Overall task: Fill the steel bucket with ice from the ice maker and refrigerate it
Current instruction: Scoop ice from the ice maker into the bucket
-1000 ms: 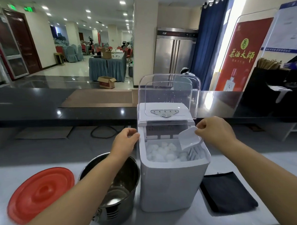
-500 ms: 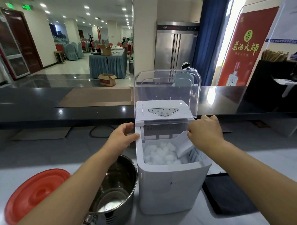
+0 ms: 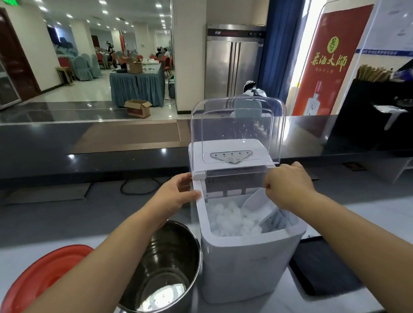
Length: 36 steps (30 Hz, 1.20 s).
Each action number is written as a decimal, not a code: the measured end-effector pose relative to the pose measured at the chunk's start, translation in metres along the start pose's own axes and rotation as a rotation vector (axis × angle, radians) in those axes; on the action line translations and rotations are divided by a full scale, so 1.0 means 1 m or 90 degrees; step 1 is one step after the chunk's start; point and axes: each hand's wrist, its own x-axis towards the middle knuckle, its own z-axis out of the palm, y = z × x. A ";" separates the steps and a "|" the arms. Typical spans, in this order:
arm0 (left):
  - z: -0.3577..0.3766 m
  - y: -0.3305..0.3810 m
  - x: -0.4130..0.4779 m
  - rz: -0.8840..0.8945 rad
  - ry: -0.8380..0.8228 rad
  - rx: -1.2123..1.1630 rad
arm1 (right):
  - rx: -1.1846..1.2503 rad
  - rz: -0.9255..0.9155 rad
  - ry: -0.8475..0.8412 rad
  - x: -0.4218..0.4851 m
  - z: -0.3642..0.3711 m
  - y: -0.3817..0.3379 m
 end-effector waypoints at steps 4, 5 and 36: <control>-0.002 -0.004 0.004 0.008 -0.006 -0.010 | 0.026 -0.005 -0.038 -0.002 0.006 -0.015; -0.003 -0.005 0.005 0.007 -0.008 -0.008 | 0.037 -0.006 -0.042 -0.004 0.007 -0.020; 0.002 -0.008 -0.003 0.000 -0.009 0.009 | 0.247 0.102 -0.140 -0.009 0.025 -0.042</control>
